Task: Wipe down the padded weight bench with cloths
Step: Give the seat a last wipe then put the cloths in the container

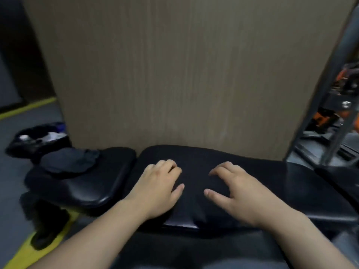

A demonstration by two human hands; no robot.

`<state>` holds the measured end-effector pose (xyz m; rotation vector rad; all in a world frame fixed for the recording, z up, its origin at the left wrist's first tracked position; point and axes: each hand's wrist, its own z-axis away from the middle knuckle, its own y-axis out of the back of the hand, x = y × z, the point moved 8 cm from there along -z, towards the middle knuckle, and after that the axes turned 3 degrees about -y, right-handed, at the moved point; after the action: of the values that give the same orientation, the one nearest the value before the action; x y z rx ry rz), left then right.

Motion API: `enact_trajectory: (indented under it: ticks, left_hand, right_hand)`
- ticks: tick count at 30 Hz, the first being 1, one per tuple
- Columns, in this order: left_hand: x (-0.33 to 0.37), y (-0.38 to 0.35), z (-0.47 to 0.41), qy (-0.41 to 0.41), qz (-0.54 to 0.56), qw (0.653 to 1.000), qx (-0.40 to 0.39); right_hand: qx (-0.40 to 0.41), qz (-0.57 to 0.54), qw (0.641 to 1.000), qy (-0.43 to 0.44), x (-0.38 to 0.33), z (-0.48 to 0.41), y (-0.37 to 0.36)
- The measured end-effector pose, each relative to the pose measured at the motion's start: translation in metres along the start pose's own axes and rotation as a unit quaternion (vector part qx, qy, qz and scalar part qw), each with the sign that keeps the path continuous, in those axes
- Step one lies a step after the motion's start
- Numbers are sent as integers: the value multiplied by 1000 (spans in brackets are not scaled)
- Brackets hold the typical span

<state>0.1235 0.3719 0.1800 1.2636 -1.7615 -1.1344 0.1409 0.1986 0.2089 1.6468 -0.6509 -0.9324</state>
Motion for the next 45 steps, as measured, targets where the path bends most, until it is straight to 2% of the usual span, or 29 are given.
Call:
enact_trajectory:
  ticks: [4, 9, 14, 17, 21, 25, 27, 29, 33, 37, 40, 42, 45]
  left_hand:
    - [-92, -1, 47, 139, -24, 989, -32]
    - [-170, -3, 96, 276, -59, 956, -78]
    - [-238, 12, 117, 395, -75, 915, -30]
    - [-273, 8, 122, 441, -58, 895, -19]
    - [-306, -11, 117, 475, -5, 879, -45]
    - [-314, -8, 97, 472, -35, 881, -9]
    - [-309, -8, 89, 477, -38, 878, -11]
    - [-302, -10, 76, 456, -26, 889, -19]
    - [-272, -20, 54, 371, 85, 923, -55]
    - [-224, -33, 38, 210, 211, 952, -66]
    - [-196, -36, 30, 114, 206, 968, -83]
    - [-193, -33, 31, 96, 212, 969, -76]
    - [-201, -27, 39, 124, 235, 963, -44]
  right_hand:
    - [-23, -4, 999, 21, -55, -62, -33]
    - [-53, -1, 998, 35, -98, -98, -100]
    - [-120, 36, 992, 21, -110, -110, -150]
    - [-124, 56, 990, 19, -112, -116, -153]
    - [-125, 57, 990, 37, -111, -119, -148]
    - [-135, 47, 988, 50, -104, -120, -145]
    - [-147, 36, 987, 54, -100, -119, -145]
    - [-154, 22, 986, 58, -97, -119, -144]
    - [-144, -11, 988, 61, -94, -121, -136]
    - [-87, -88, 991, 57, -92, -125, -122]
    - [-35, -121, 991, 46, -85, -126, -109]
    - [-12, -123, 991, 45, -80, -128, -103]
    - [-7, -122, 992, 44, -78, -132, -103]
